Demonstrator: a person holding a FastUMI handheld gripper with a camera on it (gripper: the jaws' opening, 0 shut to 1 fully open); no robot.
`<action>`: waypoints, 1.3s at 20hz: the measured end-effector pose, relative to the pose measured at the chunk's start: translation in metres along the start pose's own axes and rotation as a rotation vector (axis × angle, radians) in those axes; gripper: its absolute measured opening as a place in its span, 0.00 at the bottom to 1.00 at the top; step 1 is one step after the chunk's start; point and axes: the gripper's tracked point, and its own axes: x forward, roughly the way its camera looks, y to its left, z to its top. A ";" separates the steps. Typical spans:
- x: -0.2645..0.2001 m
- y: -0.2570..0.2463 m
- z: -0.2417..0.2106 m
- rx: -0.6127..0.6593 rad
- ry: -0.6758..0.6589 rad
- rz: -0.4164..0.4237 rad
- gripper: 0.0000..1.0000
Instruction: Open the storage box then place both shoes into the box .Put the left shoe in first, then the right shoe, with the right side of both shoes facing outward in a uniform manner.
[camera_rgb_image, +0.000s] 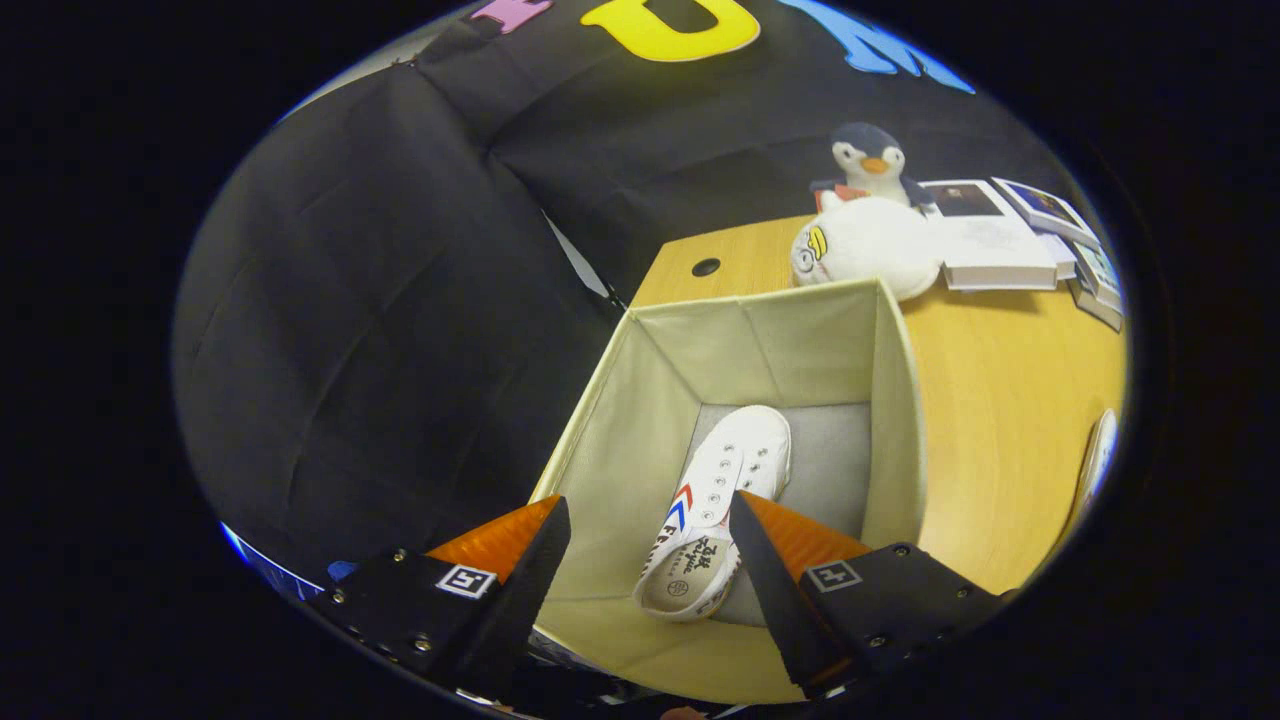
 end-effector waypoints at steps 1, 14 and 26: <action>-0.009 -0.005 0.005 -0.010 -0.017 -0.002 0.96; -0.119 -0.132 0.027 -0.032 -0.154 -0.184 0.96; -0.214 -0.285 0.001 0.098 -0.220 -0.404 0.97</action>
